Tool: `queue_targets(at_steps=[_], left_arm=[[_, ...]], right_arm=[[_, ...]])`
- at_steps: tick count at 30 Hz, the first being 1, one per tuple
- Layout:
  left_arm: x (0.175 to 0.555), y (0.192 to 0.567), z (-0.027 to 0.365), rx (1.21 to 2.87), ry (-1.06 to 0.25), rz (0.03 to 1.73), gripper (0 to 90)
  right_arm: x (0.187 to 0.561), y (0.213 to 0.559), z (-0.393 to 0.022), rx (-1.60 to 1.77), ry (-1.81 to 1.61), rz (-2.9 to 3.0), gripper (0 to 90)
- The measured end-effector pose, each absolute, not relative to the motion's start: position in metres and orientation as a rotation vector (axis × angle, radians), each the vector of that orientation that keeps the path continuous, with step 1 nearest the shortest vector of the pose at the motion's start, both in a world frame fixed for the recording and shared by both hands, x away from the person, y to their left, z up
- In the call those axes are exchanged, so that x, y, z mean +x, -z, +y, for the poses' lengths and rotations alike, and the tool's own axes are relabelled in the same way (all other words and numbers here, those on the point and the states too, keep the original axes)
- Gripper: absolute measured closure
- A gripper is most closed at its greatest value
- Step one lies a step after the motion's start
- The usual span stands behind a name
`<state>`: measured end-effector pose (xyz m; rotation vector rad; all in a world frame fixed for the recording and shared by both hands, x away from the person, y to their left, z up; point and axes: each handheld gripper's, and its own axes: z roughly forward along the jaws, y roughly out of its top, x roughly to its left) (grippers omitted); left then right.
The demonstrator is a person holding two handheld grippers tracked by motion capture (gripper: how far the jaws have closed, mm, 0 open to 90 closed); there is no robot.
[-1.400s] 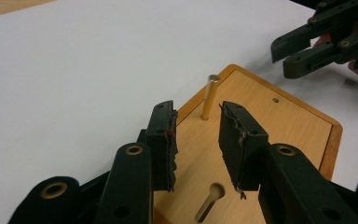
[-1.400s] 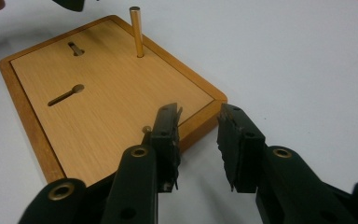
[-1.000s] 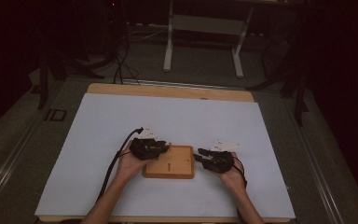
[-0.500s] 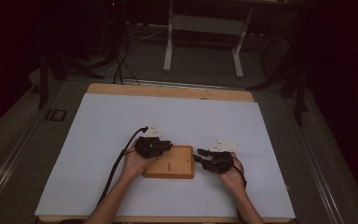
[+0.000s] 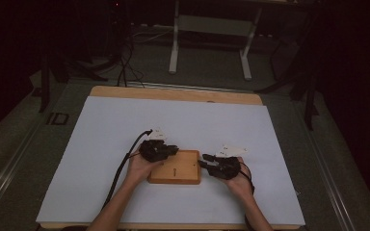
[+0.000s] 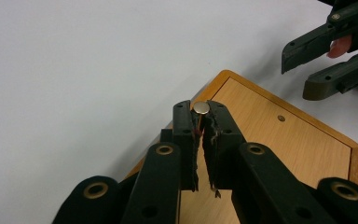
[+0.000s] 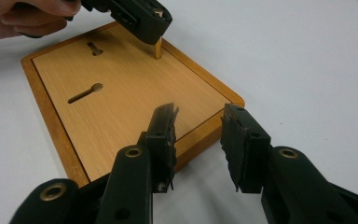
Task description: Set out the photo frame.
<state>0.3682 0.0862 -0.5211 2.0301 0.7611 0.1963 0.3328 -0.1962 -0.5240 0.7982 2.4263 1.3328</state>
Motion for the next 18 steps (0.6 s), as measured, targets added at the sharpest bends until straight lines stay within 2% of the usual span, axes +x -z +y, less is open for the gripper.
queue_targets(at_steps=[12, 18], left_arm=[[0.377, 0.521, 0.089, 2.023, -0.127, 0.776, 84.4], [0.383, 0.520, 0.090, 2.015, -0.078, 0.799, 84.6]], right_arm=[[0.326, 0.518, -0.198, 0.752, -1.364, 2.436, 58.6], [0.321, 0.516, -0.195, 0.697, -1.375, 2.463, 47.2]])
